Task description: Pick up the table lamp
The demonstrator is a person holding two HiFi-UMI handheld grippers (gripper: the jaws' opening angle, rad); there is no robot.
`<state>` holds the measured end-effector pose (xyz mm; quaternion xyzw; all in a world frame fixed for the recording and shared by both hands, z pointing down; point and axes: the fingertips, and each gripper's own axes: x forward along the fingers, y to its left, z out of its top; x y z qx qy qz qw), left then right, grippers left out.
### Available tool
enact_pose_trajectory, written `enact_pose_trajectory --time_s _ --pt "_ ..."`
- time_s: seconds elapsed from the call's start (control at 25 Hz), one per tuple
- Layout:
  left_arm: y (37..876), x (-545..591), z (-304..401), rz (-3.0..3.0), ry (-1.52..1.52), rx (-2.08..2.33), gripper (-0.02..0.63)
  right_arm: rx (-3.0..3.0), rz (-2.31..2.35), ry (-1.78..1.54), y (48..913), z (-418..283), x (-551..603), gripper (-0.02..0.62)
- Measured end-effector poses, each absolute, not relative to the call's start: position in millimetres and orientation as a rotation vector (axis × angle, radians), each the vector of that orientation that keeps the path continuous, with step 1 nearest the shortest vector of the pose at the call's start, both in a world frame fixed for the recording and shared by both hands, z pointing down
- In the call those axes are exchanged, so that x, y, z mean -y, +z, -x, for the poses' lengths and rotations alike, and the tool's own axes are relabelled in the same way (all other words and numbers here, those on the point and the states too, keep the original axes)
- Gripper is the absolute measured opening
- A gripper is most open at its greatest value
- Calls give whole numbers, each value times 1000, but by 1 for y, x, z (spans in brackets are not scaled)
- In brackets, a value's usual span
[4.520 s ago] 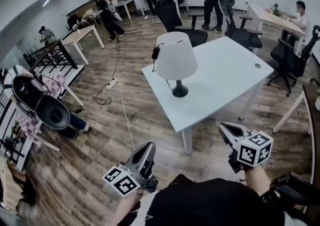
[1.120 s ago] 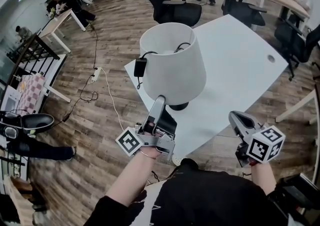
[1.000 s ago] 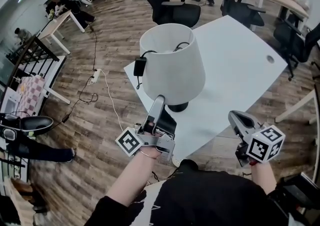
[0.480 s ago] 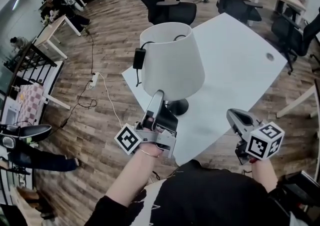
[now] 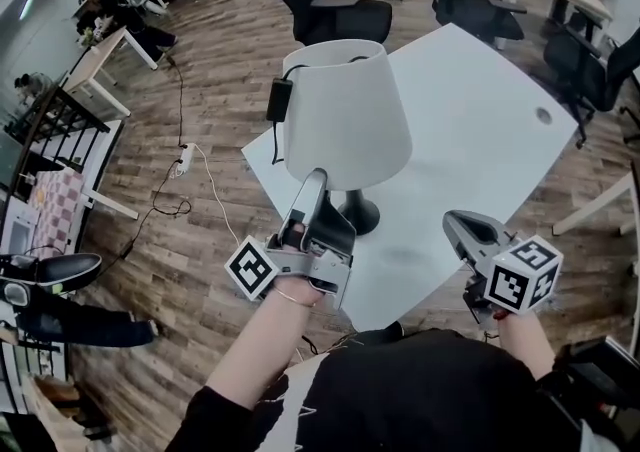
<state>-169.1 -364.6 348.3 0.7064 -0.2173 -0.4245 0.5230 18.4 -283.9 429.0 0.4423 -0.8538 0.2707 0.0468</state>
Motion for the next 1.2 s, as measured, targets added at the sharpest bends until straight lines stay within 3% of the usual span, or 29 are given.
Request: enact_pose_trajectory --time_s 0.88,0.92,1.0,1.2 --pt "343 419 168 -1670 -949 427 57 2592 -1177 864 469 66 369 17" --pt "343 419 168 -1663 -955 430 57 2583 -1159 867 473 73 371 27" --pt "345 420 171 -1659 -960 438 57 2574 -1104 896 484 89 375 179" --pt "348 417 178 -1666 -954 447 57 2520 -1101 916 513 114 384 194"
